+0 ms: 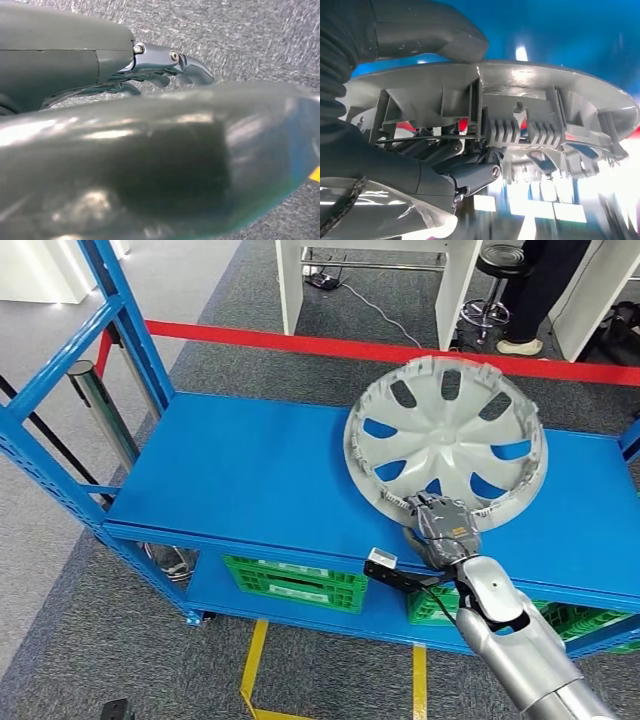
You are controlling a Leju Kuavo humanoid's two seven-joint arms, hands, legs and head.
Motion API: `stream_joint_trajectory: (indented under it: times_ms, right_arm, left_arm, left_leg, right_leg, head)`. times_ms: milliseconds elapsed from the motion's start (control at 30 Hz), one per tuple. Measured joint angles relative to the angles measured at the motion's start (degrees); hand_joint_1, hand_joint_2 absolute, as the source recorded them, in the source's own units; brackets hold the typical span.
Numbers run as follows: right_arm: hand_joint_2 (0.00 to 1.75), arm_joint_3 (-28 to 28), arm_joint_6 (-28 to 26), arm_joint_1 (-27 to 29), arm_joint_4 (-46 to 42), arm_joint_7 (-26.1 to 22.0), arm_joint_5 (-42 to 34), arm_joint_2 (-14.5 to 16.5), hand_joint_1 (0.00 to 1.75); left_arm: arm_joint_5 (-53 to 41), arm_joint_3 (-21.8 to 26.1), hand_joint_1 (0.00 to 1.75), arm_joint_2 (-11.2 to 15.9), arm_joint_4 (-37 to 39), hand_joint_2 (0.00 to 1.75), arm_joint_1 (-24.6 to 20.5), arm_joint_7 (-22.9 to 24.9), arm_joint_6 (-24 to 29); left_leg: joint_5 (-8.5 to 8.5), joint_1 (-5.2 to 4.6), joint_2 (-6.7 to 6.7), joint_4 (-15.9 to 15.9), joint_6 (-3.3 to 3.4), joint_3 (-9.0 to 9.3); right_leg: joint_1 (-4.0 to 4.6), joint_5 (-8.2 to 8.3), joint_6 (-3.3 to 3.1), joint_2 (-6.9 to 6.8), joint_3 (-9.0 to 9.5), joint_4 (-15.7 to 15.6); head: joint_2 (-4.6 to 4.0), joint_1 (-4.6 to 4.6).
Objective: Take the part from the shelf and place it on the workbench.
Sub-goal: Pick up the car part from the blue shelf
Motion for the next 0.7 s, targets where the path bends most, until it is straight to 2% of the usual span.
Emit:
stream_joint_trajectory:
  times_ms: [133,233,667,700]
  right_arm:
    - [1.75,-0.2,-8.0,3.0,-5.8,0.5,10.0,-0.1,1.75]
    - [1.75,-0.3,-10.9,4.5,-9.3,0.4,14.0,-0.3,1.75]
    - [1.75,-1.3,-11.4,5.8,-15.5,-0.5,15.5,-2.8,1.75]
    - [1.75,-1.4,-11.4,6.0,-15.8,-0.5,15.5,-3.0,1.75]
  left_arm:
    - [0.9,0.4,0.00,-0.1,0.0,0.00,-0.2,-2.1,-0.3]
    - [1.4,0.9,0.00,-0.1,0.0,0.00,-0.3,-2.9,-0.5]
    - [1.7,1.2,0.00,-0.3,0.0,0.00,-0.5,-4.3,-0.3]
    - [1.6,1.2,0.00,-0.4,0.0,0.44,-0.5,-4.5,-0.2]
  left_leg:
    - [0.00,0.00,0.00,0.0,0.00,-0.04]
    - [0.00,0.01,0.00,0.0,0.00,-0.06]
    - [0.02,-0.06,0.01,0.0,0.02,-0.07]
    - [0.02,-0.06,0.01,0.0,0.02,-0.07]
  right_leg:
    - [0.01,-0.01,0.00,-0.03,-0.06,0.0]
    - [0.01,-0.01,0.00,0.00,-0.08,0.0]
    - [-0.04,0.04,0.04,-0.01,-0.05,0.0]
    - [-0.05,0.04,0.04,-0.02,-0.06,0.0]
  head:
    - [0.00,-0.01]
    - [0.00,-0.01]
    - [0.00,0.01]
    - [0.00,0.01]
